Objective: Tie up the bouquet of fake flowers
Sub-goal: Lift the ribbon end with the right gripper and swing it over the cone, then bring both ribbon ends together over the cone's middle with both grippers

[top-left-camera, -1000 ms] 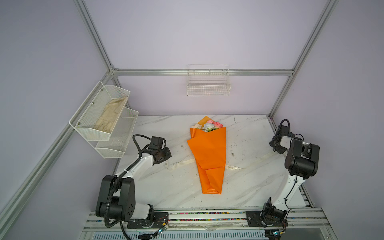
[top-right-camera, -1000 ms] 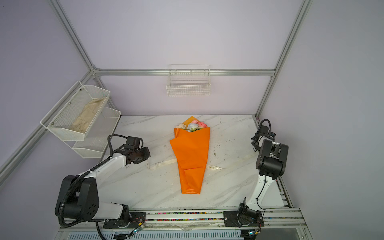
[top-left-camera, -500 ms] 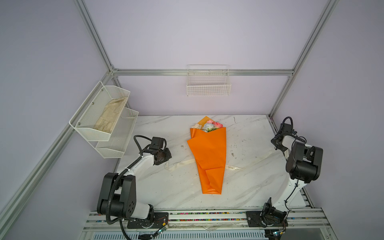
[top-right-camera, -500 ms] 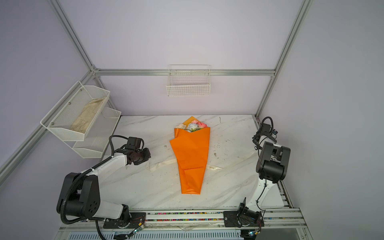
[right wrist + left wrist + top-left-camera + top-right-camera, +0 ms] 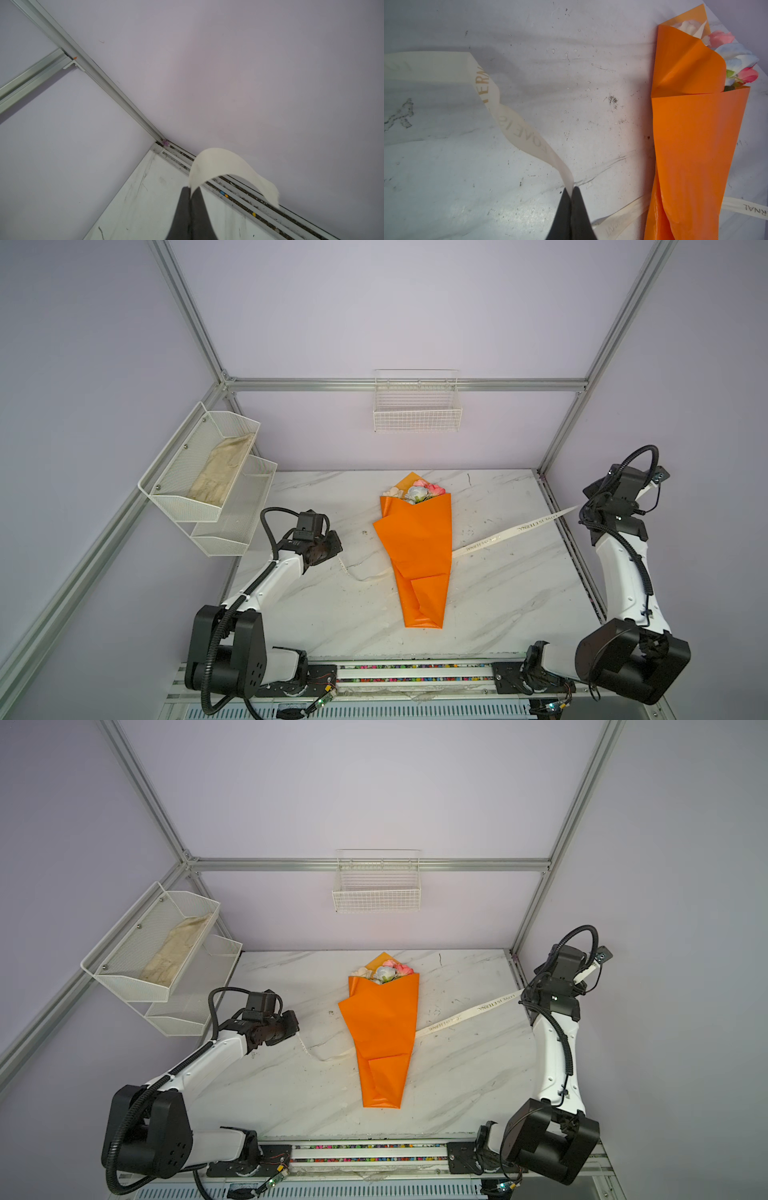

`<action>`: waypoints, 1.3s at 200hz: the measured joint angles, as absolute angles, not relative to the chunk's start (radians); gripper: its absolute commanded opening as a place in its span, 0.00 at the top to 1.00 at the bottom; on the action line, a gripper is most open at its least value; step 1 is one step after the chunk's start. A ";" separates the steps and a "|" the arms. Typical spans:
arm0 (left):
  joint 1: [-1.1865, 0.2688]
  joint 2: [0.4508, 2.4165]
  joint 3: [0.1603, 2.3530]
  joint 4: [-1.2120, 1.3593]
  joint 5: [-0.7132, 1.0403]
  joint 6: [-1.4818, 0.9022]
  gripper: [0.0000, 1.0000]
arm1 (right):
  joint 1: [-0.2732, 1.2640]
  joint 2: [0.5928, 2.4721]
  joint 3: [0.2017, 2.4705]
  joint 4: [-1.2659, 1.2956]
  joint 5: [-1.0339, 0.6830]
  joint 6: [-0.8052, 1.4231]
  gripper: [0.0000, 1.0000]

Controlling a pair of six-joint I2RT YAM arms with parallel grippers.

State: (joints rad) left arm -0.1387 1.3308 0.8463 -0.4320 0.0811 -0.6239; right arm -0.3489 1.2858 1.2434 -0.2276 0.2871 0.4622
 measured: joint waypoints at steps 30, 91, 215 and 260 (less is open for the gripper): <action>-0.139 1.291 0.839 -0.390 0.115 -0.624 1.00 | -0.297 1.287 1.224 -0.202 0.055 0.458 1.00; -0.162 1.203 0.795 -0.207 0.212 -0.624 1.00 | 0.414 1.388 1.319 -0.165 -0.220 0.377 1.00; -0.167 0.930 0.438 0.041 0.228 -0.768 0.99 | 0.929 2.242 2.165 -0.386 -0.140 0.341 1.00; -0.173 0.856 0.400 0.109 0.227 -0.767 0.98 | 0.926 2.379 2.233 -0.505 -0.285 0.308 0.76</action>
State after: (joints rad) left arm -0.1726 0.8562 0.4000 0.1093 0.2268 -0.7666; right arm 0.9260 2.3795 2.2333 -0.5053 -0.2848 0.3080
